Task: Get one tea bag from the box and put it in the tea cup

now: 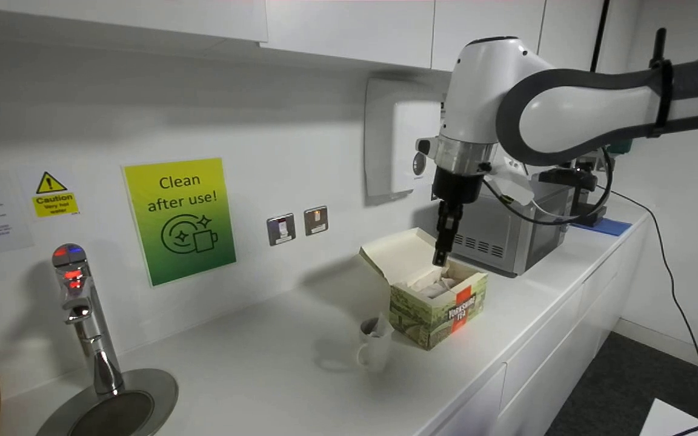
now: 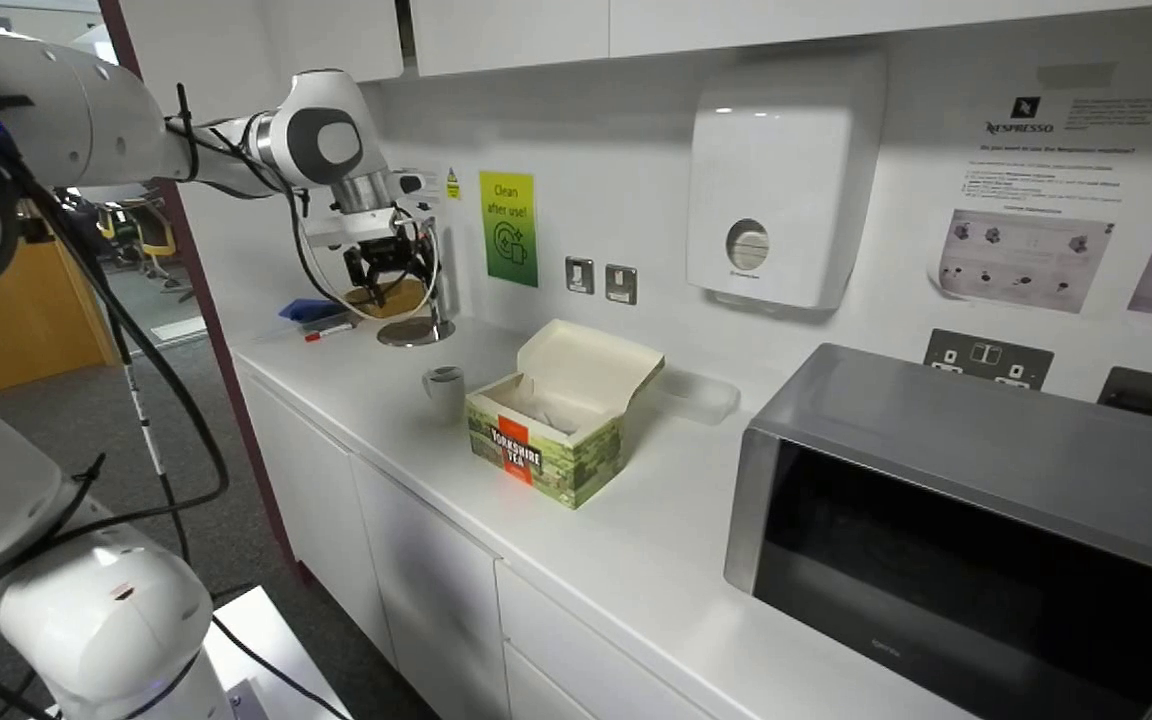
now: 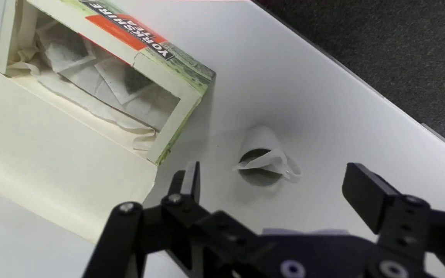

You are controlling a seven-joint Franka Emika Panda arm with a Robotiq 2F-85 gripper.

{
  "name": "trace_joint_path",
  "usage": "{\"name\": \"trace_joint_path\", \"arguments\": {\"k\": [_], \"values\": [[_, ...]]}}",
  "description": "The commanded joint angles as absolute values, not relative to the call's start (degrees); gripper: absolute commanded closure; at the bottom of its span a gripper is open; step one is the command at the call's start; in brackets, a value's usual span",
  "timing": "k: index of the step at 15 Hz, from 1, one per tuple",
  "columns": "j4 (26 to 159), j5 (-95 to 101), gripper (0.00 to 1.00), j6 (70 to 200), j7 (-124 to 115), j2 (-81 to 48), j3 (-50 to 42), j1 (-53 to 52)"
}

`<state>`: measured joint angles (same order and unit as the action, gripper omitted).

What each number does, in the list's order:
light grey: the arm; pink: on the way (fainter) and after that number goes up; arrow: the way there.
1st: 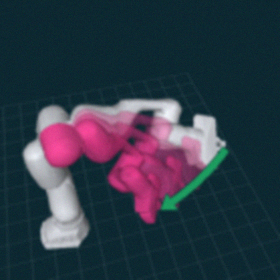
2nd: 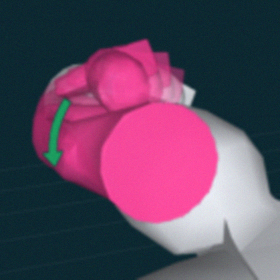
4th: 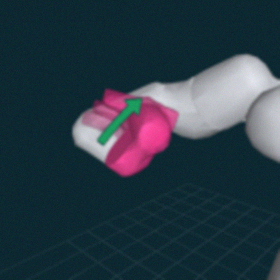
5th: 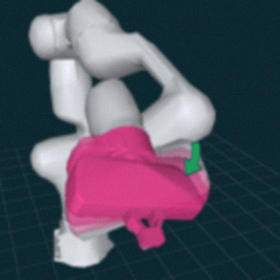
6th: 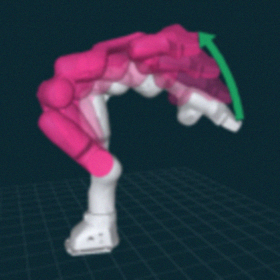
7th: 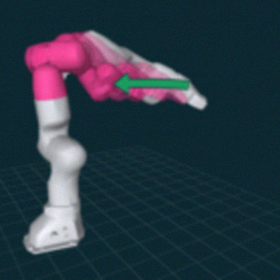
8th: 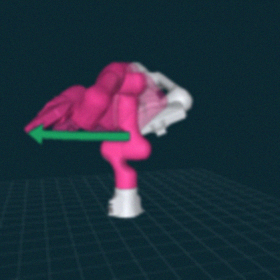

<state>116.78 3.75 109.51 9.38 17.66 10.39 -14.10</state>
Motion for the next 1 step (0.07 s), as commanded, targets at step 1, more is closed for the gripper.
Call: {"name": "trace_joint_path", "arguments": {"k": [1], "values": [[116.6, 3.6, 0.0, 109.3, 9.4, 17.6, 10.9, -13.6]]}}
